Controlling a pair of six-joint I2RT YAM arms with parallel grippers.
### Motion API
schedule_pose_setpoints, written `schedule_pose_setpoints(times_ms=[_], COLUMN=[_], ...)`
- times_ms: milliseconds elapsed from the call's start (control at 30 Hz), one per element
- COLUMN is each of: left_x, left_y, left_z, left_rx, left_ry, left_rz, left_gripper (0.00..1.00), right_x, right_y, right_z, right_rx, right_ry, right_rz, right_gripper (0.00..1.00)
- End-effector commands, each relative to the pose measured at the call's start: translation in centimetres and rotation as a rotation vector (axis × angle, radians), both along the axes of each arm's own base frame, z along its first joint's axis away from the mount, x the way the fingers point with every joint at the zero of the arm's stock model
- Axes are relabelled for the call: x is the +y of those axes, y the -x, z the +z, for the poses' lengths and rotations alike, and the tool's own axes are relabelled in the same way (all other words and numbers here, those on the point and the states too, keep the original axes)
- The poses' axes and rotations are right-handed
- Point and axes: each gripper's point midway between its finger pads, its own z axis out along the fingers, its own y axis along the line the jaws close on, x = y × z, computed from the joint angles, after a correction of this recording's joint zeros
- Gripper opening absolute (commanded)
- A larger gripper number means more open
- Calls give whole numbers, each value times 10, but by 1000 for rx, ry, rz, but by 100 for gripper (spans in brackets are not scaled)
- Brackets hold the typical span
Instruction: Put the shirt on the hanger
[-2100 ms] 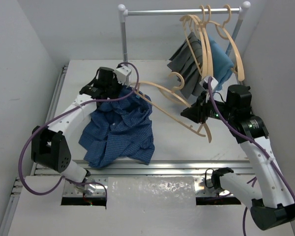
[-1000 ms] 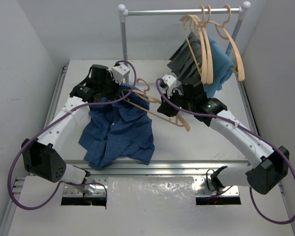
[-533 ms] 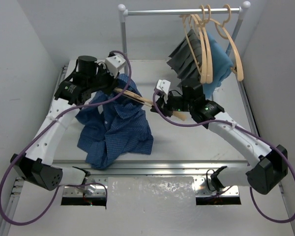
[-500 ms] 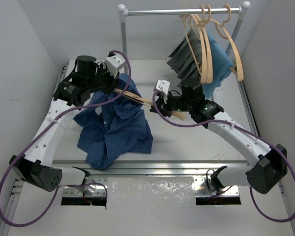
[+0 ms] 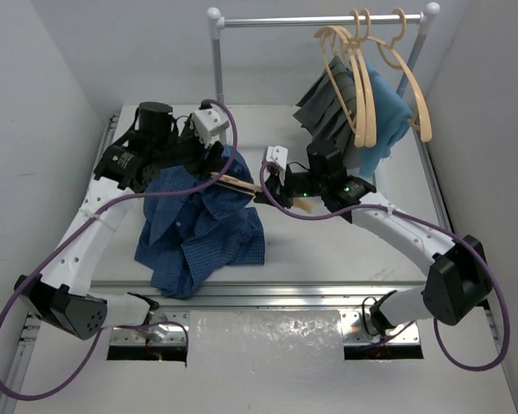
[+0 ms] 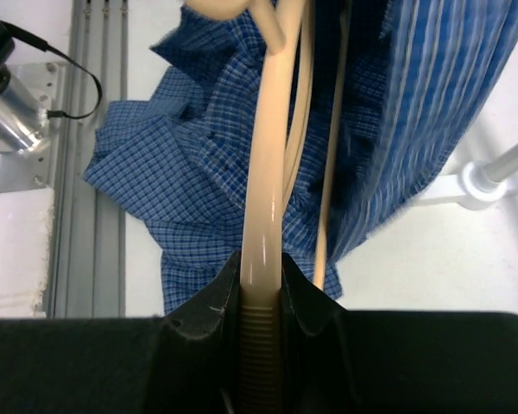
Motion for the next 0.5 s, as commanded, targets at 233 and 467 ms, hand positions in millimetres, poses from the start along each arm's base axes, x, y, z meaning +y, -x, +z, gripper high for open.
schedule_pose_setpoints(times_ms=[233,467], left_x=[32,66], left_y=[-33,-51], left_z=[-46,-5], left_rx=[75,9], left_ry=[-65,-12], left_rz=[212,344], left_gripper=[98,100], right_x=[9,13], right_y=[17,8], right_z=[-60,-75], right_rx=[118,204], right_ry=[-75,-98], right_rz=[50,43], right_gripper=[0,0])
